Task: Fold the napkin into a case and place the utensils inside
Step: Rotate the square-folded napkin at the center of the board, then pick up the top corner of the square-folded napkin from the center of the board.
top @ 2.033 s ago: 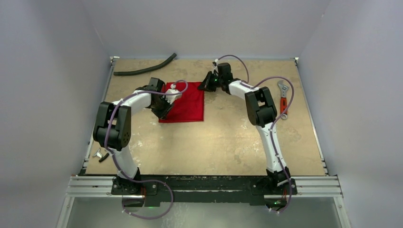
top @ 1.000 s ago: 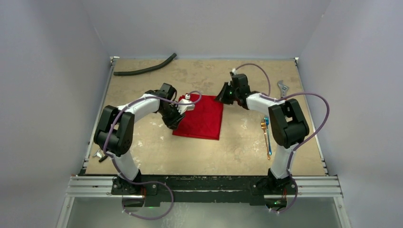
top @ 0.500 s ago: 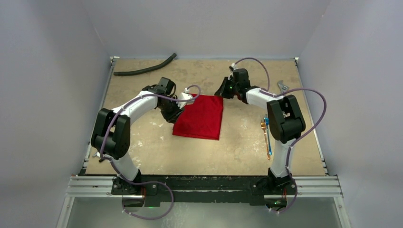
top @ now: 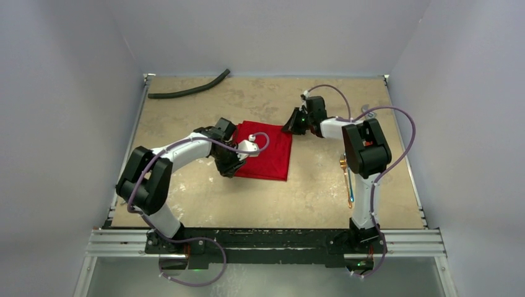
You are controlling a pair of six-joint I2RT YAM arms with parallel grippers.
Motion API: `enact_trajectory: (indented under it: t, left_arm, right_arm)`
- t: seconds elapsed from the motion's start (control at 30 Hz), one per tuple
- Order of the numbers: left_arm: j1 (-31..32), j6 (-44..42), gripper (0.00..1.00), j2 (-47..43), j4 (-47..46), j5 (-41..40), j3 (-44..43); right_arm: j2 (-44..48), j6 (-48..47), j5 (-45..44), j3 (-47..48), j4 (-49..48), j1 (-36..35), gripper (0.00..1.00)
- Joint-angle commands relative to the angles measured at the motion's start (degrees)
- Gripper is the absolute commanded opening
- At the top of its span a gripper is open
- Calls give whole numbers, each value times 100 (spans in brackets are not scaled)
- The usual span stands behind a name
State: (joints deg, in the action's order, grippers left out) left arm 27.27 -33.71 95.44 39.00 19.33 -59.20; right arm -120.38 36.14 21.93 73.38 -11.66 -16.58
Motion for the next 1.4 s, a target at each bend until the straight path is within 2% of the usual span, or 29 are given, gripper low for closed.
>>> enact_trajectory:
  t: [0.0,0.27,0.33,0.47,0.6,0.77,0.87,0.93,1.03,1.13,1.23,1.37]
  left_arm:
    - [43,-207,31,-88,-617,-664,107]
    - [42,-1,24,137,-1695,-2321,177]
    - [42,17,23,206,-1798,-2522,143]
    - [33,-13,23,197,-1527,-2302,29]
    - [3,-173,31,91,-655,-1713,-326]
    - [-301,-425,34,-202,265,-1045,-1022]
    - [-682,-233,34,-97,472,-451,-1625]
    - [-836,-41,33,99,399,-361,-1763]
    - [-963,269,29,412,117,-399,-1665]
    - [-1204,686,25,686,-38,-111,-1486]
    - [-1283,1028,22,816,-206,21,-1226]
    - [-1294,1426,22,639,-607,162,-815]
  right_arm:
    - [162,84,-196,-328,-173,27,3]
    - [935,549,-700,-1331,-643,27,1]
    - [1166,649,-841,-1657,-841,24,2]
    - [1494,740,-795,-1971,-991,19,6]
    - [1611,627,-569,-1770,-851,21,15]
    - [1578,284,-365,-951,-742,23,38]
    - [1090,-199,121,-97,-626,15,47]
    - [504,-668,392,759,-152,-36,52]
    - [-481,-1488,435,2368,925,-292,56]
    - [-1217,-2058,152,3441,1630,-622,59]
    - [-1669,-2283,-65,3992,1864,-782,60]
    - [-1837,-2310,48,4195,1865,-792,60]
